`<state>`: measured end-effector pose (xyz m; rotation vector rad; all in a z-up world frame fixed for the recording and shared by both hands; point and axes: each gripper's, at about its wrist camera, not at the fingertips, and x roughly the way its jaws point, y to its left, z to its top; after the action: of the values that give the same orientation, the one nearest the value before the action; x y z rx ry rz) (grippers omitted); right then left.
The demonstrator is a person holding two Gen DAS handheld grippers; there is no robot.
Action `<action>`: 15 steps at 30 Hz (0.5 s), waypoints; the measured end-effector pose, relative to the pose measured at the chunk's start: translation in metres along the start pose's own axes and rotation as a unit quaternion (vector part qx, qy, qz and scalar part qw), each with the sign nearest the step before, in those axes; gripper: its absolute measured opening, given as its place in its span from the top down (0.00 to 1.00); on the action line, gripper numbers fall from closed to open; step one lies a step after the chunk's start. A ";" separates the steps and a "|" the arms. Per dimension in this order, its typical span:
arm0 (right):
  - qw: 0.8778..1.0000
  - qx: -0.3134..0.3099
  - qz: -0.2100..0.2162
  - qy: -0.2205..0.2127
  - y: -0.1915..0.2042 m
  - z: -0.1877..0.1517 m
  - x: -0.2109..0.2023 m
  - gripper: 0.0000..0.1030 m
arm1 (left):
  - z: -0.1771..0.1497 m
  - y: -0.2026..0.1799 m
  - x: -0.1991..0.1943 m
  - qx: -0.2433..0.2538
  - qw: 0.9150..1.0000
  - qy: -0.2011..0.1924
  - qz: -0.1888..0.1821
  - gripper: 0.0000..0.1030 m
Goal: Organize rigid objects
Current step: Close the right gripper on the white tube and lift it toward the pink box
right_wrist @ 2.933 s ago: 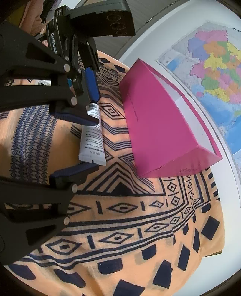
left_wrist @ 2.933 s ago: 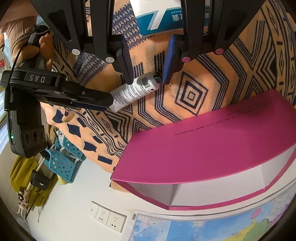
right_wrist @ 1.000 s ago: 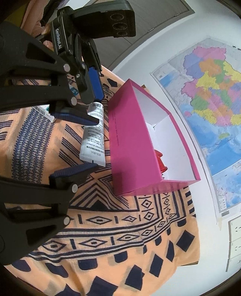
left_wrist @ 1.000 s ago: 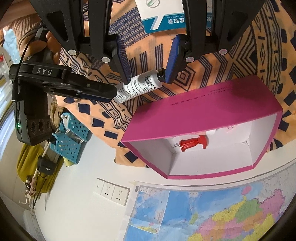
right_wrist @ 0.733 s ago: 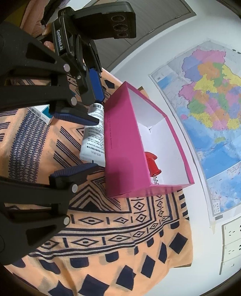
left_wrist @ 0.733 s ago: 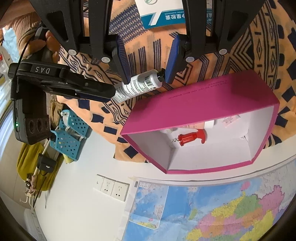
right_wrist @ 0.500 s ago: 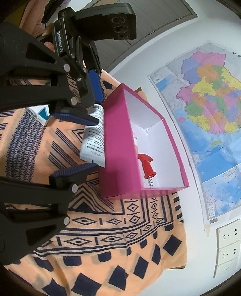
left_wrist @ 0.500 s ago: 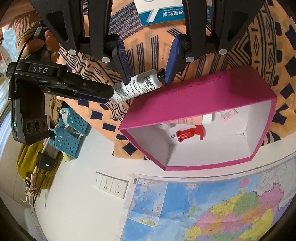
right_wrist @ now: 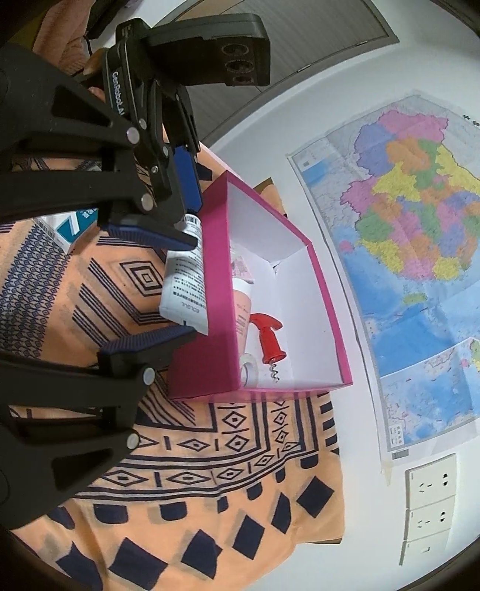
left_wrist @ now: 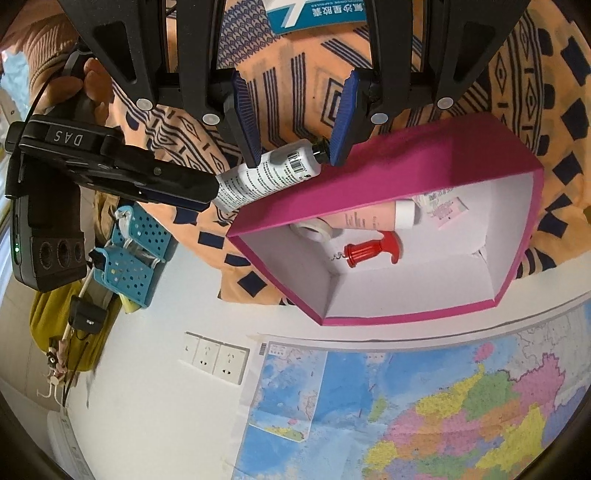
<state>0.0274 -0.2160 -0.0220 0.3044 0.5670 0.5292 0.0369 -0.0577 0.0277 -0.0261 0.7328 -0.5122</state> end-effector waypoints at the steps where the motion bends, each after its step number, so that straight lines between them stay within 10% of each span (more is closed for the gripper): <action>1: 1.000 -0.001 0.000 -0.001 0.000 0.001 0.000 0.56 | 0.001 0.000 0.000 0.001 1.000 -0.001 0.000 0.63; 15: 1.000 -0.011 -0.001 -0.014 0.001 0.015 0.000 0.56 | 0.015 0.000 -0.001 0.009 1.000 -0.016 0.009 0.63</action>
<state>0.0360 -0.2172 -0.0094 0.2899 0.5334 0.5289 0.0467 -0.0594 0.0395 -0.0108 0.6962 -0.4998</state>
